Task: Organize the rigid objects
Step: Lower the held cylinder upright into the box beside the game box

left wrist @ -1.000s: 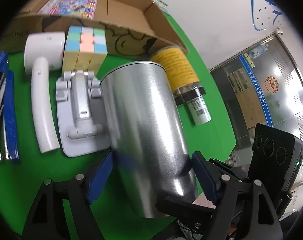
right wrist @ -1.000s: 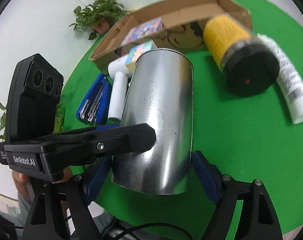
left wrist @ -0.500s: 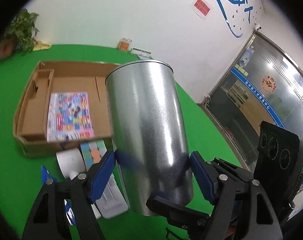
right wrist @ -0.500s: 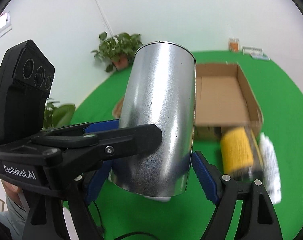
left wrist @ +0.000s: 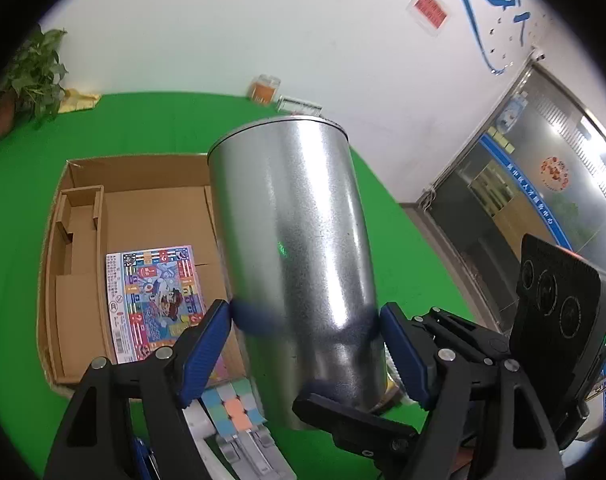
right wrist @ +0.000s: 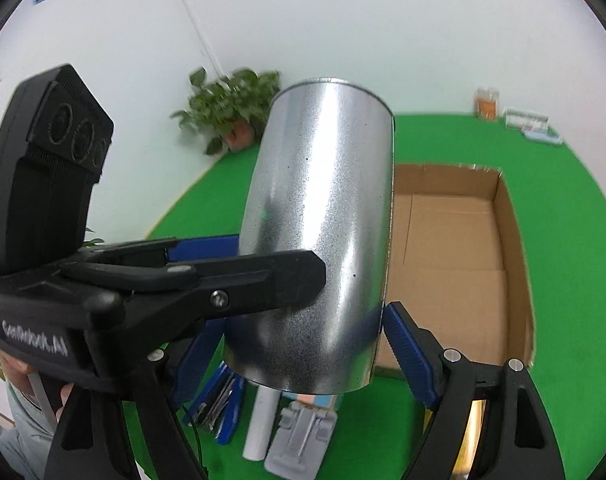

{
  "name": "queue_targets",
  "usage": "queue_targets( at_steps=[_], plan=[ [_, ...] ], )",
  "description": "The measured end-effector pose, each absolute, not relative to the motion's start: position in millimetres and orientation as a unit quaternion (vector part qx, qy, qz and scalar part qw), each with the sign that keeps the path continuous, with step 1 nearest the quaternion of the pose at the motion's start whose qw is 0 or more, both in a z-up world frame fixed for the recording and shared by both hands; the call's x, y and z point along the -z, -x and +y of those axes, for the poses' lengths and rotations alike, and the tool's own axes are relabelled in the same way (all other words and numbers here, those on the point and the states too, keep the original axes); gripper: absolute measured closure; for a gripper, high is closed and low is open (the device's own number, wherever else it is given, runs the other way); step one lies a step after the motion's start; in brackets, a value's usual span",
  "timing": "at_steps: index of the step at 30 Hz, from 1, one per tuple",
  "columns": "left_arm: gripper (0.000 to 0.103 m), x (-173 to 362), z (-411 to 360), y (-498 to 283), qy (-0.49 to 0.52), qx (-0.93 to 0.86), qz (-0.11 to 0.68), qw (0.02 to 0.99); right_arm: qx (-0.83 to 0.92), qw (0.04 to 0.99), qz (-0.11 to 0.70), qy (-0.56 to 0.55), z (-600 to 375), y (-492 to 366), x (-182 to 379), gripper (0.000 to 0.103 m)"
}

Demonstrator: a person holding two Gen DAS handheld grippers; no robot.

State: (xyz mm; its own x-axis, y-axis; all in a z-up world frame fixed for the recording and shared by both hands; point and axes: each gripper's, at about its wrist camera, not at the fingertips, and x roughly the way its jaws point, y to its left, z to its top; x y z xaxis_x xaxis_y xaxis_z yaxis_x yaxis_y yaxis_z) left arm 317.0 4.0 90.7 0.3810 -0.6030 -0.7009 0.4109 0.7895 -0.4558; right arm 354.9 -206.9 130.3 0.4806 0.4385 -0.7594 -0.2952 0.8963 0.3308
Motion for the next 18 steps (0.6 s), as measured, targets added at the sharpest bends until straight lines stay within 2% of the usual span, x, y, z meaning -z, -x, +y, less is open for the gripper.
queue_targets(
  at_steps=[6,18],
  plan=[
    [0.027,-35,-4,-365,0.121,0.293,0.527,0.788,-0.215,0.814,0.528,-0.110,-215,-413,-77,0.023],
    [0.027,53,-20,-396,0.141,0.281,0.620,0.719,-0.186,0.760,0.610,-0.128,-224,-451,21,0.023]
  ],
)
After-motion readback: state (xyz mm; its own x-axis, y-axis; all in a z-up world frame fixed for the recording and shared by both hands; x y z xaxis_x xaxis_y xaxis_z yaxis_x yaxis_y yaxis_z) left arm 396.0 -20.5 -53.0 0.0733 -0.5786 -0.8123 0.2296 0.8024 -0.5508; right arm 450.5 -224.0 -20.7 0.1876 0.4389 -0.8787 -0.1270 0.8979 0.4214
